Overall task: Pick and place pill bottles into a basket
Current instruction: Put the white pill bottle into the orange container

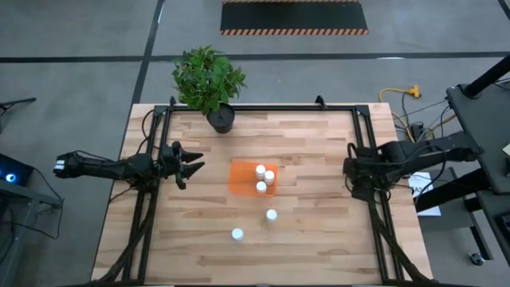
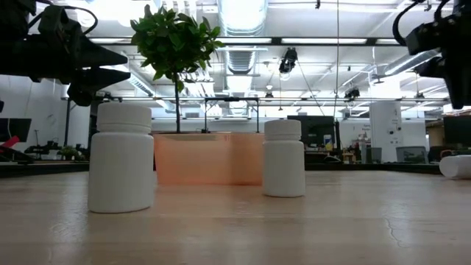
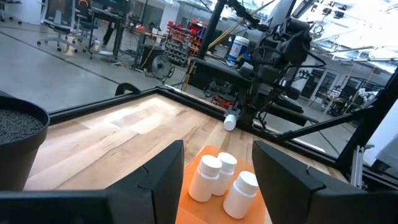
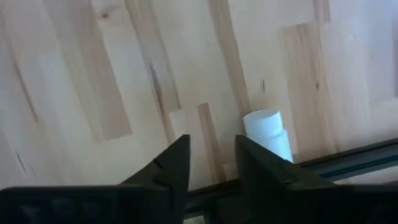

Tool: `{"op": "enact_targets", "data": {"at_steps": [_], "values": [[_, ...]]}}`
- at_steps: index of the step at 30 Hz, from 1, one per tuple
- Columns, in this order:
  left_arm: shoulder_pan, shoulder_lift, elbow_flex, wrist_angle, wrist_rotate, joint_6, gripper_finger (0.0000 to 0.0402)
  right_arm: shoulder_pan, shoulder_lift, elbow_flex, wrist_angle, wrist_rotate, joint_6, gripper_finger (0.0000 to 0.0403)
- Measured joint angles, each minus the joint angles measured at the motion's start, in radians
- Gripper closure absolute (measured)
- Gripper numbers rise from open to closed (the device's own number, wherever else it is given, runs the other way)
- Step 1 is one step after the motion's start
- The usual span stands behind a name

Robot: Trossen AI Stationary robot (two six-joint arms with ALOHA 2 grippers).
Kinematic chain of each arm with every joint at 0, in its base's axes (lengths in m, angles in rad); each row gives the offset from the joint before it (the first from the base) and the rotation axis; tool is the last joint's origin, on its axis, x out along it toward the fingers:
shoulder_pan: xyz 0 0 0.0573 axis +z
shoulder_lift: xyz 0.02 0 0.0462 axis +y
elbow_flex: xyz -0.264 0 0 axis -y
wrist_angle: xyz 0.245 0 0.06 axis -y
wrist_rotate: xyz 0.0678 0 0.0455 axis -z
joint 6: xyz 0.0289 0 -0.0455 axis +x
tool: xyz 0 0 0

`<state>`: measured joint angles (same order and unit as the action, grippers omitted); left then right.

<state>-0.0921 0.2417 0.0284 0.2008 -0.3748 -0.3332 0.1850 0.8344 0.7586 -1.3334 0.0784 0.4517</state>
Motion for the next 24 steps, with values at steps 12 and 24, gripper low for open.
{"op": "enact_targets", "data": {"at_steps": [12,24], "values": [[0.0,0.0,0.0,0.0,0.0,0.0,0.0228,-0.17,0.115,0.0,0.003,-0.064,-0.184,0.0208],[0.0,0.0,0.0,0.0,0.0,0.0,0.0228,-0.276,0.333,0.006,-0.019,-0.138,-0.306,0.0204]]}}
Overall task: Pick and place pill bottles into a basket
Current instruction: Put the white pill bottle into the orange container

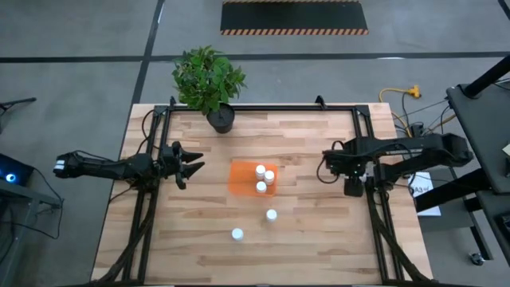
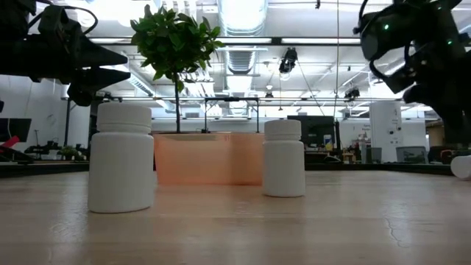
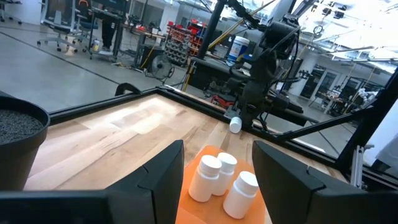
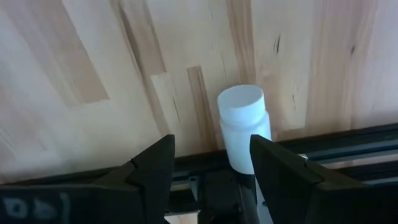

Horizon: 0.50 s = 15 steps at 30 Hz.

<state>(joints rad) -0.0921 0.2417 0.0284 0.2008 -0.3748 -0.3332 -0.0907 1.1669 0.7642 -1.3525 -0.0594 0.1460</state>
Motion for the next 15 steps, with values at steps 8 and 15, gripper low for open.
{"op": "enact_targets", "data": {"at_steps": [8,15], "values": [[0.0,0.0,0.0,0.0,0.0,0.0,0.0228,-0.003,0.113,0.046,-0.001,-0.003,-0.005,0.0204],[0.0,0.0,0.0,0.0,0.0,0.0,0.0228,-0.009,0.271,0.139,-0.045,-0.001,-0.043,0.0189]]}}
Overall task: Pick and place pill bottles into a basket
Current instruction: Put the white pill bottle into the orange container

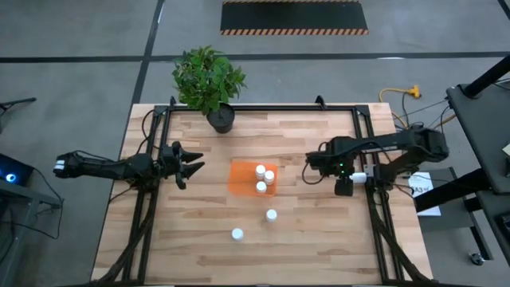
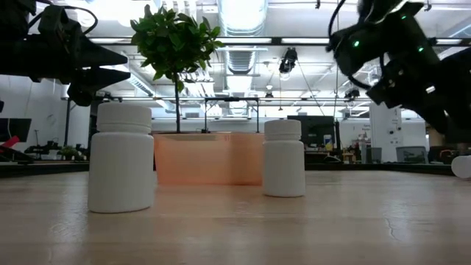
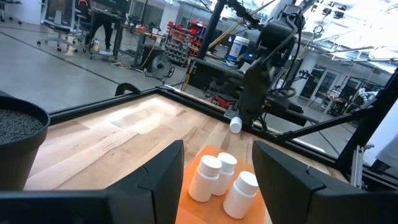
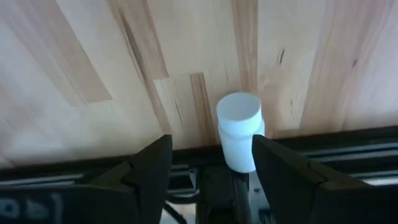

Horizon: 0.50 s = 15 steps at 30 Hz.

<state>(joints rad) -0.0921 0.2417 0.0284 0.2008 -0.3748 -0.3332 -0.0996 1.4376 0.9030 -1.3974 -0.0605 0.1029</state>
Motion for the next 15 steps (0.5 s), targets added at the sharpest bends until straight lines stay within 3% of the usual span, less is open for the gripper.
{"op": "enact_targets", "data": {"at_steps": [9,15], "values": [[0.0,0.0,0.0,0.0,0.0,0.0,0.0228,-0.045,0.176,0.039,-0.093,0.007,-0.07,0.0113],[0.0,0.0,0.0,0.0,0.0,0.0,0.0228,-0.046,0.245,0.077,-0.094,0.044,-0.109,0.0084]]}}
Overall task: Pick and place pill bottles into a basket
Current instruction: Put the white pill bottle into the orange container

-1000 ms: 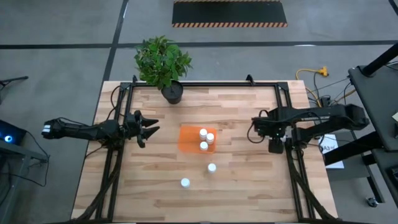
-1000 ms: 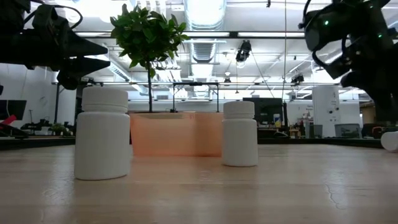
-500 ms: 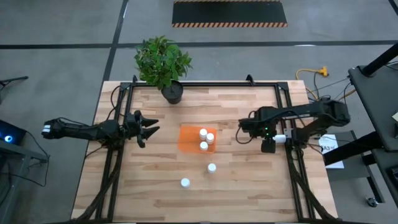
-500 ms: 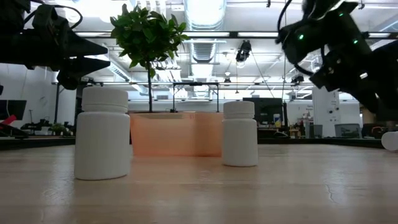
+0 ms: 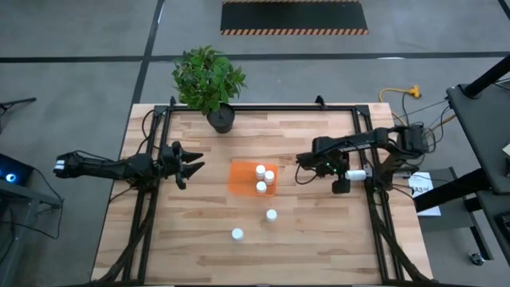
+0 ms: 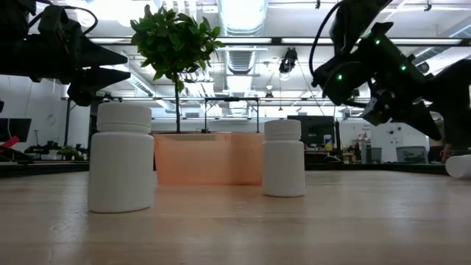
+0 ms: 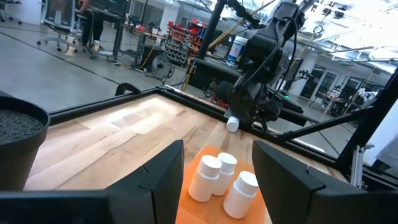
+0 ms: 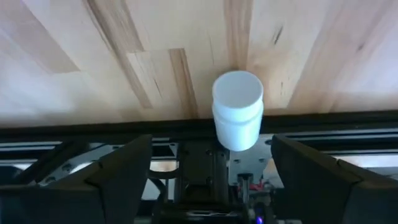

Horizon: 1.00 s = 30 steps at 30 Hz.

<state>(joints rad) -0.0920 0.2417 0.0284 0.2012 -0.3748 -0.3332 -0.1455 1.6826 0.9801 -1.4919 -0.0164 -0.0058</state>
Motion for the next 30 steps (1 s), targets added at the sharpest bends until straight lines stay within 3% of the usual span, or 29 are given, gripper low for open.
{"op": "enact_targets", "data": {"at_steps": [12,30], "values": [[0.0,0.0,0.0,0.0,0.0,0.0,0.0228,0.0,0.177,0.028,-0.047,0.073,-0.13,0.0076],[0.0,0.0,0.0,0.0,0.0,0.0,0.0228,-0.036,0.192,-0.013,0.028,0.099,-0.178,0.0077]]}}
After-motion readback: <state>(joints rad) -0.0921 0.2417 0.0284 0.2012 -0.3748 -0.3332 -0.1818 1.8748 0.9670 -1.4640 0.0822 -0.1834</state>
